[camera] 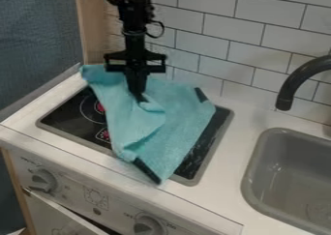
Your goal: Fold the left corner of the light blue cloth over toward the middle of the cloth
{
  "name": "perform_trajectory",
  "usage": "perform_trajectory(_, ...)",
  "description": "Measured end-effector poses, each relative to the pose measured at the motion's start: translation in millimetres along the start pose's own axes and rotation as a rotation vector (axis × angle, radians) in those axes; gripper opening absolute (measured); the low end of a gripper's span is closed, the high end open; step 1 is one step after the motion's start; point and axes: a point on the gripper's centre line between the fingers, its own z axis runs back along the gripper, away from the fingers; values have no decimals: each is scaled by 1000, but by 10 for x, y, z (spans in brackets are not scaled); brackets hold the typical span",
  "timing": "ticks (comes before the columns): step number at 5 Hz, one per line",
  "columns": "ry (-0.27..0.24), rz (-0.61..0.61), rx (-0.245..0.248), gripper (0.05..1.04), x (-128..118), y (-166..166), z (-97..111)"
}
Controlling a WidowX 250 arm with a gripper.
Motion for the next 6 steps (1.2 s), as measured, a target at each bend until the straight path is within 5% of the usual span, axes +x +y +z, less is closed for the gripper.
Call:
perform_trajectory(1, 26, -16, 2, 239, 20, -17, -4)
perform_trajectory(3, 33, -16, -8, 812, -2, -37, -14)
perform_trajectory(4, 15, -21, -20, 1020, -30, -36, 83)
perform_trajectory(6, 3, -40, -46, 999, -56, -66, 232)
